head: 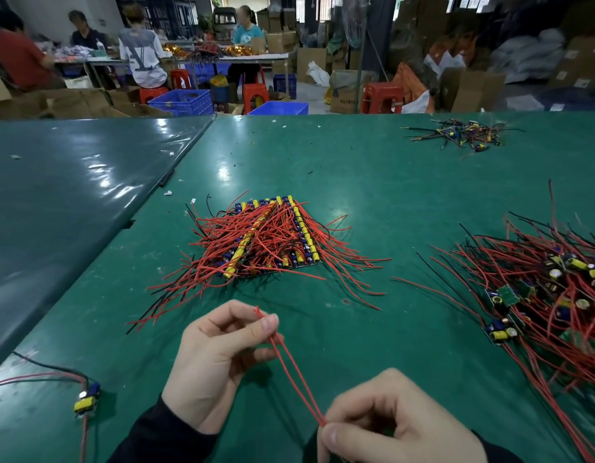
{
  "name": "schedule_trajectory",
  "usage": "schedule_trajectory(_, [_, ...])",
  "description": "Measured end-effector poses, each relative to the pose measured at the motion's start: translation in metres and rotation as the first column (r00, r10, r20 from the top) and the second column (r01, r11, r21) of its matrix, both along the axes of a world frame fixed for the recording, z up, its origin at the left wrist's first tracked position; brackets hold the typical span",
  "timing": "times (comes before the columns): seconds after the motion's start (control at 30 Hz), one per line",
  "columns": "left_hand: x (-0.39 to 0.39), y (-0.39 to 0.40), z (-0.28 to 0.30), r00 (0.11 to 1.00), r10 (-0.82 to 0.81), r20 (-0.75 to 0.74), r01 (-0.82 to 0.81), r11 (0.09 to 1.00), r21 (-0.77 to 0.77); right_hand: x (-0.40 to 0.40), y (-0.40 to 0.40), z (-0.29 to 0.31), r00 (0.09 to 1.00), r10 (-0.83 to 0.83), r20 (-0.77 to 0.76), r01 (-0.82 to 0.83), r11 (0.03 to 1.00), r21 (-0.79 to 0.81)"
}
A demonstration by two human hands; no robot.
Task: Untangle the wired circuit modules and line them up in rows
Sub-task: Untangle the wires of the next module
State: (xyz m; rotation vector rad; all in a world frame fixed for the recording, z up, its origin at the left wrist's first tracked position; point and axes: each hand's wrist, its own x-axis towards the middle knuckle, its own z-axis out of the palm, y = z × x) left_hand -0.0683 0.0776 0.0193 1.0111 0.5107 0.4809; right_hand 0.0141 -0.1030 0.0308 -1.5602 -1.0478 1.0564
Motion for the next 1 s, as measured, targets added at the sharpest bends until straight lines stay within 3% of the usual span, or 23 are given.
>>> schedule_trajectory(0.07, [0.0,0.0,-0.002,0.997,0.08,-0.013,-0.079,0.994,0.072,0.0,-0.001,-0.003,0.947,-0.057,0.316,0.045,0.998,0.047])
schedule_trajectory(0.1, [0.0,-0.001,-0.004,0.993,0.12,-0.022,-0.116,0.984,0.134,-0.001,-0.002,-0.006,0.875,-0.079,0.477,0.051,0.996,0.072])
schedule_trajectory(0.17, [0.002,-0.005,-0.008,0.983,0.181,-0.032,-0.167,0.949,0.267,-0.003,-0.003,-0.011,0.633,-0.104,0.767,0.025,0.993,0.114])
schedule_trajectory(0.23, [0.004,-0.008,-0.012,0.981,0.193,-0.037,-0.171,0.933,0.317,-0.005,-0.003,-0.016,0.427,-0.075,0.901,0.001,0.997,0.082])
schedule_trajectory(0.3, [0.005,-0.007,-0.012,0.99,0.136,-0.041,-0.123,0.964,0.236,-0.004,-0.003,-0.021,0.316,-0.11,0.942,-0.007,0.993,0.118])
schedule_trajectory(0.47, [0.005,0.0,-0.008,1.0,0.01,0.022,-0.005,0.981,-0.196,0.009,-0.008,-0.018,0.455,-0.256,0.853,0.14,0.966,0.216])
schedule_trajectory(0.63, [0.006,-0.002,-0.007,0.996,-0.024,0.088,0.056,0.923,-0.38,0.022,-0.009,-0.016,0.301,-0.313,0.901,0.219,0.942,0.254])
schedule_trajectory(0.77, [0.004,-0.003,-0.007,0.988,-0.072,0.135,0.121,0.908,-0.401,0.026,-0.008,-0.018,0.241,-0.344,0.908,0.228,0.929,0.291])
schedule_trajectory(1.0, [0.003,-0.003,-0.008,0.986,-0.044,0.16,0.095,0.94,-0.328,0.025,-0.006,-0.026,0.206,-0.322,0.924,0.166,0.942,0.291])
